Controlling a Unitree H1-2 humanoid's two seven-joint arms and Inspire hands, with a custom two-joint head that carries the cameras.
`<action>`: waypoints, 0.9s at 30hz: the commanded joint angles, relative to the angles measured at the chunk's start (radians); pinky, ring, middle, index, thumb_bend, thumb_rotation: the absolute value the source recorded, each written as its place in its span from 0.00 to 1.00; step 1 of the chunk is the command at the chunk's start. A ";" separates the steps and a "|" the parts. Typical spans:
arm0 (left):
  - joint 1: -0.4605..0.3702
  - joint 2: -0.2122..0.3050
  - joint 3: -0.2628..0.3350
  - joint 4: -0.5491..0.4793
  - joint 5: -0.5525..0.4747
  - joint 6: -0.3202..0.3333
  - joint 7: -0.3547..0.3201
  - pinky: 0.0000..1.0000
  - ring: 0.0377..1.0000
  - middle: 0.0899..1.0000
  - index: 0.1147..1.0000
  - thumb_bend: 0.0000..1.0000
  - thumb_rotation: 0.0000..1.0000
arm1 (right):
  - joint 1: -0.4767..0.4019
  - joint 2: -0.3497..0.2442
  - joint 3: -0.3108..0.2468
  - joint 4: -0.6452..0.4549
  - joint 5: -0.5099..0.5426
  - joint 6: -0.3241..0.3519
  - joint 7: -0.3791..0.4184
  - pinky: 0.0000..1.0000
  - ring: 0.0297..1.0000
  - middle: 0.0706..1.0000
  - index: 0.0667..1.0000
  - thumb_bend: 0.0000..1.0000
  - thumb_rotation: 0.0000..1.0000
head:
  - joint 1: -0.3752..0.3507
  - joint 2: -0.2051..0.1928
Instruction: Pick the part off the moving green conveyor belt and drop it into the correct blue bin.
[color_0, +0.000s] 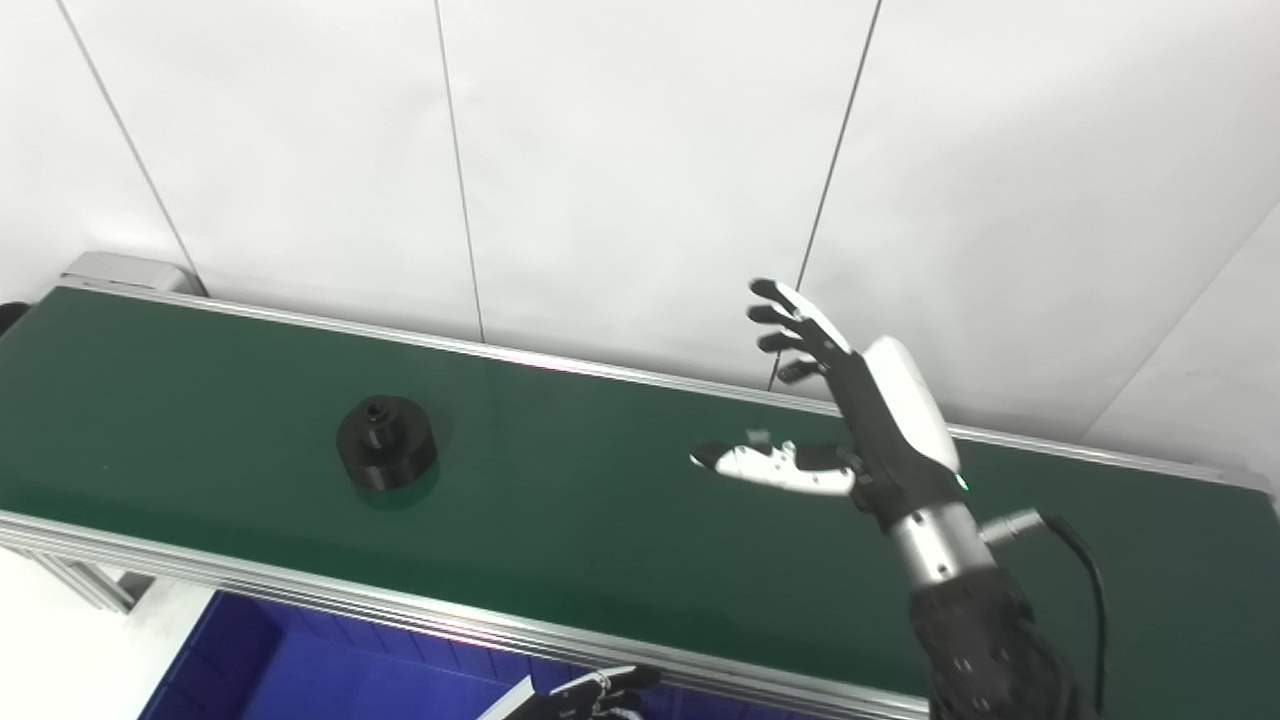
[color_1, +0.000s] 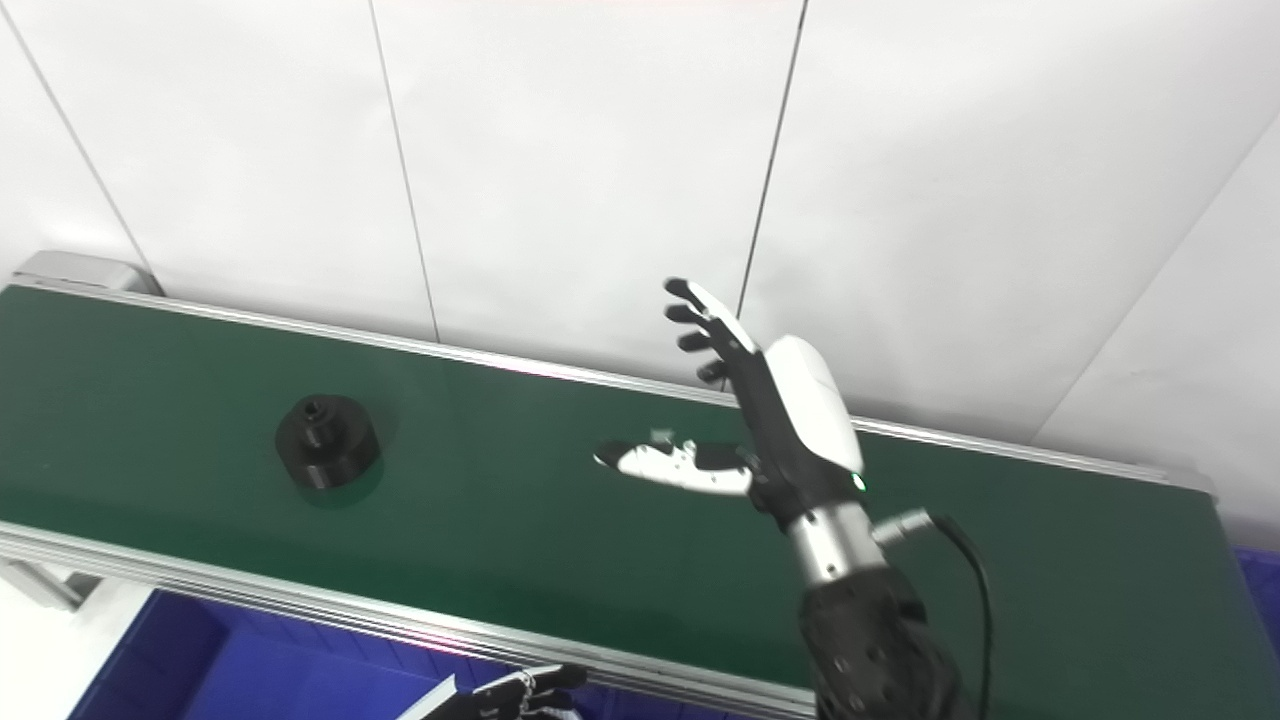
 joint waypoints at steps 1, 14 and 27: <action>-0.007 0.007 0.007 -0.024 -0.017 -0.033 -0.016 0.83 0.89 0.92 0.88 0.93 0.41 | -0.063 0.018 0.013 0.016 -0.016 0.006 0.003 0.69 0.78 0.84 0.91 0.84 0.44 | -0.008 0.006; -0.002 0.010 0.056 -0.022 -0.039 -0.033 -0.087 0.79 0.88 0.93 0.90 0.94 0.46 | -0.258 0.067 0.100 0.294 -0.057 0.033 0.027 0.70 0.83 0.89 0.92 0.89 0.51 | -0.058 0.036; 0.008 -0.013 0.096 -0.018 -0.045 -0.033 -0.152 0.81 0.89 0.93 0.89 0.94 0.47 | -0.359 0.103 0.213 0.443 -0.125 0.061 0.065 0.76 0.87 0.90 0.92 0.91 0.54 | -0.043 0.040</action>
